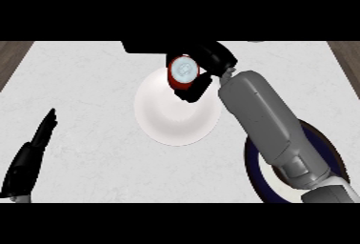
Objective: Pick the can from the plate and place it in the plate
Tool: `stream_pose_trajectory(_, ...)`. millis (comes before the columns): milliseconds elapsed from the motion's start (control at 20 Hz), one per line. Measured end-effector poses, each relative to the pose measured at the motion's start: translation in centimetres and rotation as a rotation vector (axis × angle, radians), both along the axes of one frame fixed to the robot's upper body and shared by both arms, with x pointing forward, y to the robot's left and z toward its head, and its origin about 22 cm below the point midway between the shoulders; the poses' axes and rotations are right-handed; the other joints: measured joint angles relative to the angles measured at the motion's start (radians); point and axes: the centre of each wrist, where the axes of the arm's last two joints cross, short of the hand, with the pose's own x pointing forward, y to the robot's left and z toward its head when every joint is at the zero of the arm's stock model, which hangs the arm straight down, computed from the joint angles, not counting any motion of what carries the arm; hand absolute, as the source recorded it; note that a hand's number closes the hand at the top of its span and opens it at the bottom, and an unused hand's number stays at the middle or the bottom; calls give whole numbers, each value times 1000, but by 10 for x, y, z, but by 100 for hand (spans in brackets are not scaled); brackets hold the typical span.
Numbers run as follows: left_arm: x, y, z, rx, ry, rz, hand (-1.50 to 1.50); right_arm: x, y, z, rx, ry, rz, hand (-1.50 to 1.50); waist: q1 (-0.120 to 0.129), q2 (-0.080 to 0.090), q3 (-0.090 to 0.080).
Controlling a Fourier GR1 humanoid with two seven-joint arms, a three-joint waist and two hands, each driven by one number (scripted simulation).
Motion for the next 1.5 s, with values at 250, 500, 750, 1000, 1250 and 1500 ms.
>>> stream_pose_trajectory(250,1,-4,0,5,-1,-14,0,-1,26,-28,-32,74,20,150,17,5,0)
stream_pose_trajectory(500,5,-8,-1,6,-4,-28,0,0,24,-53,12,193,-89,-150,30,8,0)
stream_pose_trajectory(750,8,-3,1,3,-6,-34,0,-4,26,-71,46,224,-129,-150,35,9,0)
stream_pose_trajectory(1000,8,-8,-3,3,-3,-29,0,2,22,-64,244,232,-168,-150,31,9,1)
stream_pose_trajectory(1250,5,-3,-2,4,-1,-18,0,14,-1,-54,424,237,-282,-150,16,6,1)
stream_pose_trajectory(1500,2,-5,-7,3,1,-12,0,27,-51,-51,598,291,-340,-150,13,9,1)
